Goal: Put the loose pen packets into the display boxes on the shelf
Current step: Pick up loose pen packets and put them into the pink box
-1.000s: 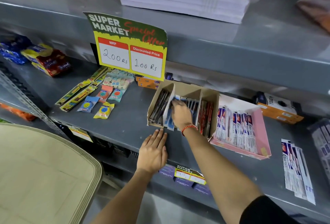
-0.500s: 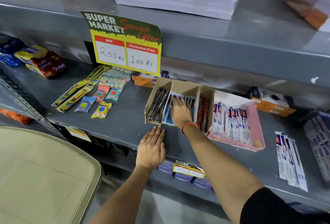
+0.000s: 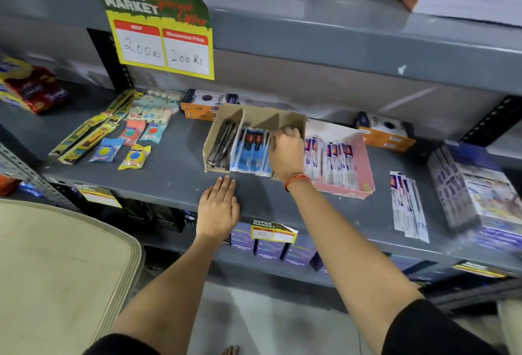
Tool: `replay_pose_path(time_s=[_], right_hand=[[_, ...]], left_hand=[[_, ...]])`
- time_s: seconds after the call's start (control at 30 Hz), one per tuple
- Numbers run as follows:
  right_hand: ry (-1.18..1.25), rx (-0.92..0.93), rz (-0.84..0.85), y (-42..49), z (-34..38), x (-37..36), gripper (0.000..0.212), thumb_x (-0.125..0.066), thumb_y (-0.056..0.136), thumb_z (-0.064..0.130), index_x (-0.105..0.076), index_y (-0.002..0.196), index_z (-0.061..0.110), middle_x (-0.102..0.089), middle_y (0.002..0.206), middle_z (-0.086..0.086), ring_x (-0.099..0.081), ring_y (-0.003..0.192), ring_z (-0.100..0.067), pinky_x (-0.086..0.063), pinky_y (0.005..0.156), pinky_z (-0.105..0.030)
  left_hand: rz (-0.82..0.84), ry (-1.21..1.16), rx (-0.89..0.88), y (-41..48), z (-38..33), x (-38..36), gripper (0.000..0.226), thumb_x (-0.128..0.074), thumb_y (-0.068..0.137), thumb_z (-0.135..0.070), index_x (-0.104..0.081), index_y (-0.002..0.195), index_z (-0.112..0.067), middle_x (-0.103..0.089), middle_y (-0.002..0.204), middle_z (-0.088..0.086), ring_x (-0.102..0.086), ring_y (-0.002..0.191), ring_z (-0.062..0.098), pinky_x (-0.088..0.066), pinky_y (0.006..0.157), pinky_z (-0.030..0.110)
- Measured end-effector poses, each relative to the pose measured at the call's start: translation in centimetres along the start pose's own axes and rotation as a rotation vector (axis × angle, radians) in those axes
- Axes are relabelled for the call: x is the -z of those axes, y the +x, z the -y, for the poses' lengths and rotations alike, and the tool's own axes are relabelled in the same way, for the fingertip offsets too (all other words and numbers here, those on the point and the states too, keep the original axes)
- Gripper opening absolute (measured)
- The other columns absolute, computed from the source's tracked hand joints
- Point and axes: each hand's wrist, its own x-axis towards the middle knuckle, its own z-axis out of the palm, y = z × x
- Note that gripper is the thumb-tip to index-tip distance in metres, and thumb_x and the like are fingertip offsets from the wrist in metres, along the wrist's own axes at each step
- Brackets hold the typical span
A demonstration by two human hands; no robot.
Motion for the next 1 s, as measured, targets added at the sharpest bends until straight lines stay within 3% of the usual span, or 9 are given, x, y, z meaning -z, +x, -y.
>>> replay_pose_path(time_s=[0.23,0.37,0.5,0.63,0.8,0.9,1.0], right_hand=[[0.082,-0.254,-0.159,-0.1,-4.8,4.7,0.027,-0.047,0.086,0.003,-0.069,0.102,0.001,-0.066,0.107,-0.019,-0.053,0.109,-0.036,-0.047,0.087,-0.039],[0.066,-0.507,-0.209,-1.4,-9.3,6.6,0.026,-0.05,0.085,0.003,-0.069,0.102,0.001,-0.066,0.107,-0.022,-0.055,0.107,-0.04,-0.05,0.082,-0.042],[0.056,-0.769,-0.183,-4.6,-13.8,7.1,0.024,-0.05,0.085,-0.002,-0.067,0.1,-0.008,-0.064,0.111,-0.027,-0.056,0.108,-0.041,-0.053,0.082,-0.045],[0.006,-0.971,-0.055,-8.4,-16.9,6.9,0.029,-0.053,0.088,0.006,-0.058,0.114,-0.006,-0.055,0.126,-0.026,-0.047,0.121,-0.04,-0.048,0.092,-0.047],[-0.099,-1.02,0.066,-11.0,-17.4,6.2,0.036,-0.049,0.092,0.009,-0.053,0.125,-0.004,-0.045,0.134,-0.022,-0.041,0.125,-0.038,-0.042,0.102,-0.048],[-0.081,-1.013,0.059,-11.0,-17.1,6.3,0.032,-0.049,0.093,0.007,-0.054,0.123,-0.003,-0.049,0.131,-0.024,-0.044,0.124,-0.038,-0.043,0.099,-0.048],[-0.021,-1.016,0.057,-10.8,-16.9,6.7,0.031,-0.054,0.094,0.018,-0.057,0.118,-0.001,-0.057,0.124,-0.025,-0.051,0.118,-0.04,-0.048,0.094,-0.048]], left_hand=[[0.075,-0.003,-0.174,0.5,-1.3,-0.3,0.057,-0.024,0.09,-0.03,-0.058,0.122,0.003,-0.058,0.128,0.02,-0.053,0.121,0.031,-0.042,0.102,0.045],[0.103,-0.059,-0.27,1.1,-3.4,-0.8,0.053,-0.029,0.092,-0.031,-0.055,0.125,0.0,-0.055,0.133,0.017,-0.047,0.128,0.028,-0.036,0.108,0.042],[0.117,-0.067,-0.284,1.3,-3.8,-1.4,0.049,-0.034,0.094,-0.028,-0.048,0.133,-0.003,-0.045,0.142,0.013,-0.036,0.136,0.024,-0.027,0.114,0.039],[0.147,-0.047,-0.281,1.5,-3.3,-1.9,0.047,-0.033,0.098,-0.03,-0.04,0.139,-0.007,-0.037,0.149,0.008,-0.027,0.14,0.019,-0.02,0.116,0.037],[0.138,-0.039,-0.237,1.2,-3.6,-2.2,0.057,-0.024,0.092,-0.036,-0.041,0.138,-0.007,-0.039,0.147,0.008,-0.029,0.139,0.019,-0.019,0.116,0.037],[0.125,-0.054,-0.222,1.1,-3.6,-2.3,0.064,-0.016,0.09,-0.042,-0.043,0.137,-0.007,-0.041,0.146,0.008,-0.031,0.138,0.02,-0.02,0.116,0.038],[0.117,-0.058,-0.22,1.1,-3.6,-2.4,0.07,-0.011,0.087,-0.045,-0.044,0.136,-0.007,-0.042,0.145,0.008,-0.032,0.137,0.021,-0.021,0.115,0.038]])
